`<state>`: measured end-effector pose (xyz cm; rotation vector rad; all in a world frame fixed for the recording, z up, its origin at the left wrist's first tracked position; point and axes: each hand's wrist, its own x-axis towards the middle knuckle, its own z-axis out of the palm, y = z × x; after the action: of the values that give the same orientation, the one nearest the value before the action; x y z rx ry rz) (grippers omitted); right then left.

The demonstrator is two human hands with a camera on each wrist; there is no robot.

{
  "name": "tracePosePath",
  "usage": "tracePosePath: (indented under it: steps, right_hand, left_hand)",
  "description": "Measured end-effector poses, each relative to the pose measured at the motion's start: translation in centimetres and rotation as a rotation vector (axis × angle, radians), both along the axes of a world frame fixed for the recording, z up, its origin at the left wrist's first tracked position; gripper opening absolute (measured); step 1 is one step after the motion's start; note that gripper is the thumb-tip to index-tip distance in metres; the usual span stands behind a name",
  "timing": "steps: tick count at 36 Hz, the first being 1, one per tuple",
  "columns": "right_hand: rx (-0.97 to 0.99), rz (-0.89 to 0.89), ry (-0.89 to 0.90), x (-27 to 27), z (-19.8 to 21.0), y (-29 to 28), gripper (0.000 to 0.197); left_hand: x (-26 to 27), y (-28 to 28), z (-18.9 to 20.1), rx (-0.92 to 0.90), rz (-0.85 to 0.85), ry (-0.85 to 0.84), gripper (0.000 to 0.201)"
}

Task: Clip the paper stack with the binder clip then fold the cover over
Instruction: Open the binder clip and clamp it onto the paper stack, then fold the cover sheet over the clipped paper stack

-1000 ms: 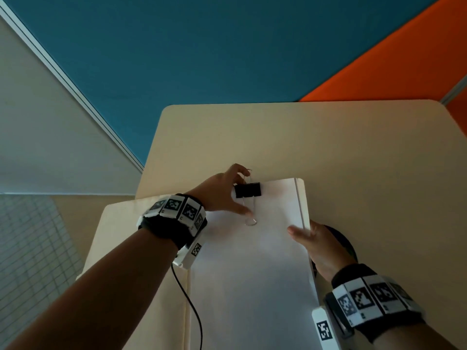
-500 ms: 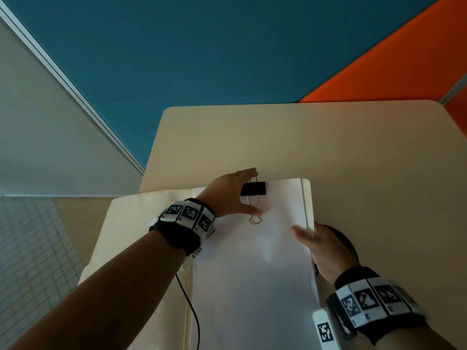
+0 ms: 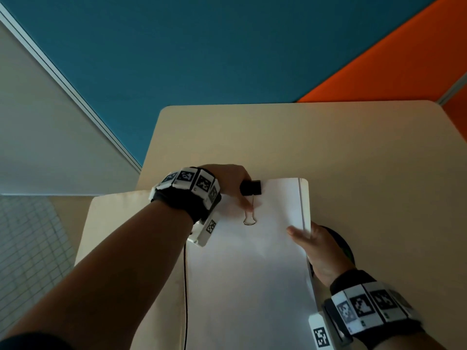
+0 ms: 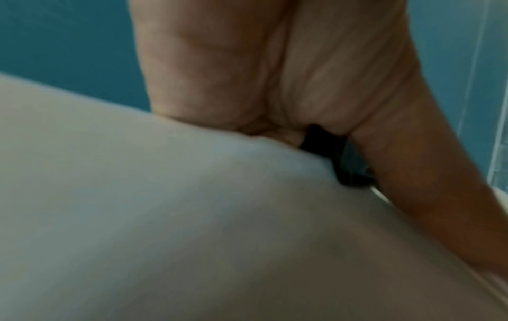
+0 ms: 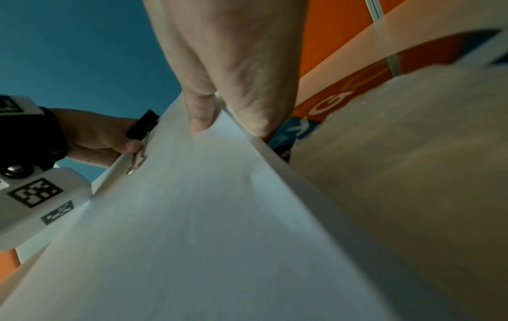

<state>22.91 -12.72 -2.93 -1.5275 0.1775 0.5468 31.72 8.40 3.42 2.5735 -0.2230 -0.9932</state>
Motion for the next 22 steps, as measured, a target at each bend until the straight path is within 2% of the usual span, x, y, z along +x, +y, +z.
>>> tracePosePath:
  steps: [1,2,4,5,8,9,13,16,18,20,22]
  right_hand:
    - [-0.017,-0.003,0.003,0.0,0.0,0.0,0.045]
    - [-0.031,-0.003,-0.001,0.0,0.1,0.0,0.050]
    - [-0.058,-0.001,-0.012,0.0,-0.1,0.0,0.078]
    - [-0.063,0.001,-0.007,0.0,-0.3,0.0,0.081]
    - [-0.086,-0.006,0.023,0.3,-0.2,-0.2,0.035]
    - [-0.101,-0.018,0.031,0.4,-0.4,-0.3,0.029]
    - [-0.118,-0.022,0.033,0.6,-0.5,-0.1,0.028]
    - [-0.158,-0.026,0.055,0.8,-0.7,0.0,0.020]
    - [-0.188,-0.021,0.064,0.8,-0.8,0.0,0.022]
    - [-0.214,-0.013,0.065,0.9,-0.7,0.1,0.026]
    - [-0.244,-0.006,0.063,0.9,-0.5,0.2,0.026]
  left_hand:
    - [0.1,0.1,0.1,-0.007,0.001,0.019,0.024]
    - [0.1,0.2,0.1,-0.013,-0.002,0.034,0.027]
    - [0.2,0.2,-0.1,-0.008,-0.006,0.034,0.030]
    - [0.2,0.1,-0.1,-0.005,-0.010,0.019,0.029]
    - [-0.3,0.1,-0.2,0.007,0.021,-0.077,0.032]
    - [-0.6,0.6,-0.4,0.006,0.062,-0.138,0.038]
    - [-3.9,4.1,-0.2,-0.051,0.312,-0.384,0.054]
    - [-8.5,7.9,-0.1,-0.061,0.480,-0.446,0.053]
    - [-12.5,10.8,-0.5,0.002,0.653,-0.495,0.054]
    - [-16.7,13.5,-1.1,0.103,0.876,-0.462,0.062]
    - [-21.2,16.5,-2.5,0.197,1.097,-0.289,0.081]
